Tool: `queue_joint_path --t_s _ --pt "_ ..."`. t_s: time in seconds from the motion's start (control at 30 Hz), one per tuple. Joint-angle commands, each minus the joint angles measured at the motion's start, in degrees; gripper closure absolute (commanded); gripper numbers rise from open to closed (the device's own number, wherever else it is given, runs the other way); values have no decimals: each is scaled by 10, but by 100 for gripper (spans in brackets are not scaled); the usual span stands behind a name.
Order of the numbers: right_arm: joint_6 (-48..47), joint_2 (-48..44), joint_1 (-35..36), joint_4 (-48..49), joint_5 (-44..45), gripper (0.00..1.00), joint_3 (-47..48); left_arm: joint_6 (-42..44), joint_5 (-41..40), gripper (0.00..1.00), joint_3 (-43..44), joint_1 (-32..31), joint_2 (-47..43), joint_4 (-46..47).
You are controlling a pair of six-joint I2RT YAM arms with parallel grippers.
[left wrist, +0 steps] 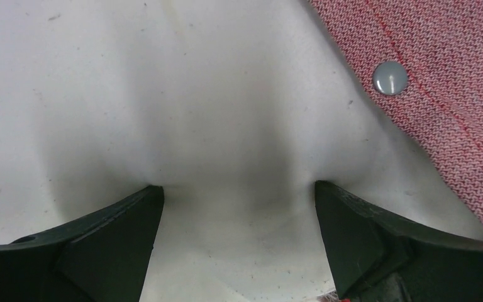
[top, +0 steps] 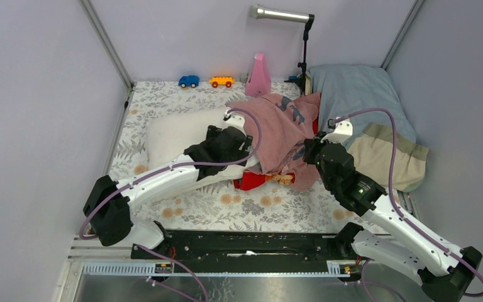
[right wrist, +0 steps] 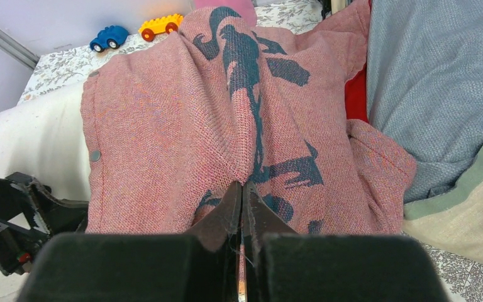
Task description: Remove the pillowcase from the pillow
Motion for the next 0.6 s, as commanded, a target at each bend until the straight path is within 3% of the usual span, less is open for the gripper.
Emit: queue_joint_path --t_s 0.0,0.27,0.3,0.33,0.43,0.5,0.57 --pt "-12 -12 -5 20 32 100 13 28 -5 1 14 5 23 34" --pt "-9 -12 -5 20 30 100 2 -36 113 3 -25 116 63 57" --pt "-8 -12 -4 20 31 100 1 -43 140 9 -43 139 61 76" --pt "-8 -11 -5 20 30 100 -1 -52 163 22 -71 157 57 97" --pt "-9 -8 -5 26 28 100 -5 -76 209 67 -142 198 14 171" --pt "-10 -6 -4 26 24 100 -4 -91 192 99 -167 218 -22 187" --pt "-9 -3 -4 29 20 100 -5 -100 142 100 -171 228 -52 171"
